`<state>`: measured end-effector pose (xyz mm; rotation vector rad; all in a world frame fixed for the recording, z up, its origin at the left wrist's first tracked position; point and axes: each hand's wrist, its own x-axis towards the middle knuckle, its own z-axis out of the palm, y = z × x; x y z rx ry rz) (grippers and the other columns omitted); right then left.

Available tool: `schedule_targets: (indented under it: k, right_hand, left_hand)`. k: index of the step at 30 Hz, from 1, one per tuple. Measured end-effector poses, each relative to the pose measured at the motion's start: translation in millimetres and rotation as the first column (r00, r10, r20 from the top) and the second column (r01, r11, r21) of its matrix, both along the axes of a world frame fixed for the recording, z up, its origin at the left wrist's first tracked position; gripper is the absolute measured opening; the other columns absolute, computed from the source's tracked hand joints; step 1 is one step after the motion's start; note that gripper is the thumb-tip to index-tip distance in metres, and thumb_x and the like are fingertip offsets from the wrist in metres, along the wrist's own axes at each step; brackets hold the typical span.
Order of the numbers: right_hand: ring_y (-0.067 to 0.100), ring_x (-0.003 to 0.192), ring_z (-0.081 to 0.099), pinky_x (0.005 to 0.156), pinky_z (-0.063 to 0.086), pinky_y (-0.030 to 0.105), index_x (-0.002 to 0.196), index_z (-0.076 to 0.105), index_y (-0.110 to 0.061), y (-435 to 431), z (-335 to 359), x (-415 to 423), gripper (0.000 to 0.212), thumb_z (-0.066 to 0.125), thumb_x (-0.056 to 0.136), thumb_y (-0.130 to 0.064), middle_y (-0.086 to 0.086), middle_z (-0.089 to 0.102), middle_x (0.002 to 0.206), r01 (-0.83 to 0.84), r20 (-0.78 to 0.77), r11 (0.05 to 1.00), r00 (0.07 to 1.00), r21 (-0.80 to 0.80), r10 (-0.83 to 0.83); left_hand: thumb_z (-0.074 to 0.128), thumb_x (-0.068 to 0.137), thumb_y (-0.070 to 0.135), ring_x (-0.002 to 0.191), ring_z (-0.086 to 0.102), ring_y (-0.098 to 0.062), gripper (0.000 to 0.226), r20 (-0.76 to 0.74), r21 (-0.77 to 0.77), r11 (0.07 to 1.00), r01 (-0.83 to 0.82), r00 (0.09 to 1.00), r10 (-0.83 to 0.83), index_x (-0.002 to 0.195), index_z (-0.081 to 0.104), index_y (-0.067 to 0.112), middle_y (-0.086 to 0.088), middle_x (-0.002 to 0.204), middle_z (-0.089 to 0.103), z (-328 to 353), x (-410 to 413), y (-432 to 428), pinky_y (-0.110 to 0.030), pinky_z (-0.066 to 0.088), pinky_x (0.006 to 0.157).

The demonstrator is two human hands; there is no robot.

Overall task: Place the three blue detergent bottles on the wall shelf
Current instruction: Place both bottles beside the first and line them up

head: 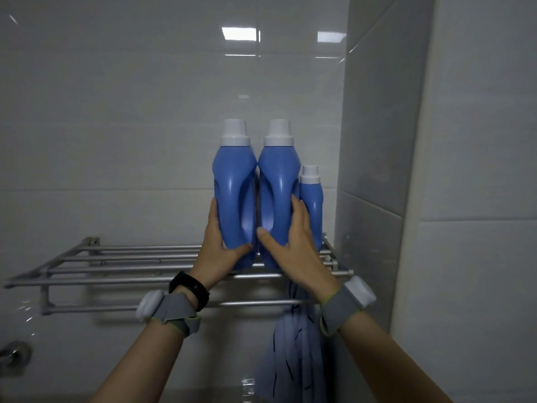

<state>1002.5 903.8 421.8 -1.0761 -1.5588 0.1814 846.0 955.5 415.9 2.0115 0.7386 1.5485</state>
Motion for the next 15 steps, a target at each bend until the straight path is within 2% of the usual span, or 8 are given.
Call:
schedule_targets:
  k: [1, 3, 4, 5, 6, 9, 11, 15]
  right_hand:
    - [0.018, 0.141, 0.031, 0.117, 0.030, 0.041, 0.150, 0.016, -0.022, 2.1, -0.9, 0.8, 0.077, 0.061, 0.088, -0.033, 0.005, 0.028, 0.152, 0.023, 0.014, 1.000, 1.000, 0.018, -0.023]
    - [0.020, 0.138, 0.035, 0.115, 0.033, 0.043, 0.147, 0.023, -0.020, 4.8, -4.2, 5.8, 0.068, 0.059, 0.090, -0.025, 0.008, 0.031, 0.150, 0.046, 0.022, 0.999, 0.999, 0.016, -0.046]
    - [0.021, 0.137, 0.038, 0.113, 0.034, 0.043, 0.145, 0.027, -0.019, 5.5, -6.4, 8.7, 0.062, 0.057, 0.091, -0.025, 0.009, 0.033, 0.149, 0.052, 0.030, 0.999, 0.998, 0.009, -0.052]
    - [0.022, 0.135, 0.039, 0.112, 0.036, 0.044, 0.143, 0.031, -0.019, 6.9, -8.5, 11.0, 0.057, 0.056, 0.092, -0.027, 0.011, 0.034, 0.148, 0.054, 0.039, 0.999, 0.998, 0.005, -0.054]
    - [0.022, 0.135, 0.040, 0.111, 0.037, 0.044, 0.140, 0.034, -0.019, 7.2, -9.5, 12.4, 0.053, 0.055, 0.093, -0.028, 0.012, 0.034, 0.148, 0.055, 0.046, 0.998, 0.997, -0.001, -0.055]
    - [0.022, 0.135, 0.040, 0.111, 0.037, 0.044, 0.137, 0.035, -0.020, 9.6, -10.4, 13.5, 0.048, 0.053, 0.094, -0.031, 0.012, 0.031, 0.150, 0.043, 0.056, 0.999, 0.998, -0.011, -0.042]
    - [0.022, 0.134, 0.041, 0.111, 0.037, 0.043, 0.136, 0.035, -0.019, 9.5, -10.8, 12.9, 0.047, 0.052, 0.094, -0.031, 0.012, 0.030, 0.151, 0.050, 0.064, 0.999, 0.997, -0.013, -0.049]
    - [0.022, 0.137, 0.038, 0.113, 0.035, 0.043, 0.138, 0.034, -0.019, 9.2, -12.5, 11.2, 0.048, 0.052, 0.095, -0.032, 0.012, 0.028, 0.153, 0.058, 0.059, 0.998, 0.997, -0.018, -0.057]
  left_hand:
    - [0.072, 0.075, 0.012, 0.121, 0.046, 0.010, 0.087, -0.025, 0.018, 1.000, 0.011, 1.000, -0.010, 0.140, 0.022, 0.039, 0.032, 0.134, 0.044, -0.6, -0.3, 0.7, -0.013, 0.043, 0.098]
    - [0.069, 0.075, 0.019, 0.128, 0.046, -0.014, 0.082, -0.086, 0.024, 1.000, -0.018, 0.996, 0.020, 0.145, 0.025, 0.024, 0.002, 0.140, 0.044, -3.2, -0.1, 1.1, -0.037, 0.041, 0.109]
    - [0.070, 0.076, 0.022, 0.126, 0.046, -0.020, 0.079, -0.107, 0.021, 0.999, -0.045, 0.993, 0.047, 0.144, 0.029, 0.020, -0.008, 0.137, 0.044, -5.0, 0.9, 0.9, -0.043, 0.040, 0.109]
    - [0.071, 0.078, 0.023, 0.122, 0.047, -0.020, 0.074, -0.113, 0.025, 0.997, -0.069, 0.991, 0.071, 0.140, 0.033, 0.020, -0.011, 0.133, 0.044, -7.5, 1.5, 2.4, -0.042, 0.041, 0.108]
    - [0.072, 0.079, 0.023, 0.118, 0.048, -0.017, 0.068, -0.117, 0.030, 0.996, -0.089, 0.989, 0.092, 0.137, 0.036, 0.022, -0.011, 0.130, 0.044, -9.3, 2.3, 2.2, -0.034, 0.043, 0.106]
    - [0.071, 0.081, 0.024, 0.109, 0.046, -0.008, 0.060, -0.126, 0.041, 0.990, -0.136, 0.982, 0.140, 0.129, 0.037, 0.031, -0.010, 0.127, 0.042, -11.4, 5.0, 5.5, 0.003, 0.036, 0.087]
    - [0.071, 0.081, 0.024, 0.108, 0.044, -0.006, 0.058, -0.134, 0.048, 0.987, -0.151, 0.979, 0.156, 0.126, 0.036, 0.033, -0.010, 0.127, 0.041, -11.3, 4.8, 8.6, 0.008, 0.031, 0.082]
    - [0.071, 0.081, 0.026, 0.107, 0.044, -0.007, 0.060, -0.148, 0.068, 0.986, -0.155, 0.975, 0.164, 0.131, 0.039, 0.023, -0.009, 0.129, 0.040, -12.5, 6.2, 6.0, 0.003, 0.035, 0.081]
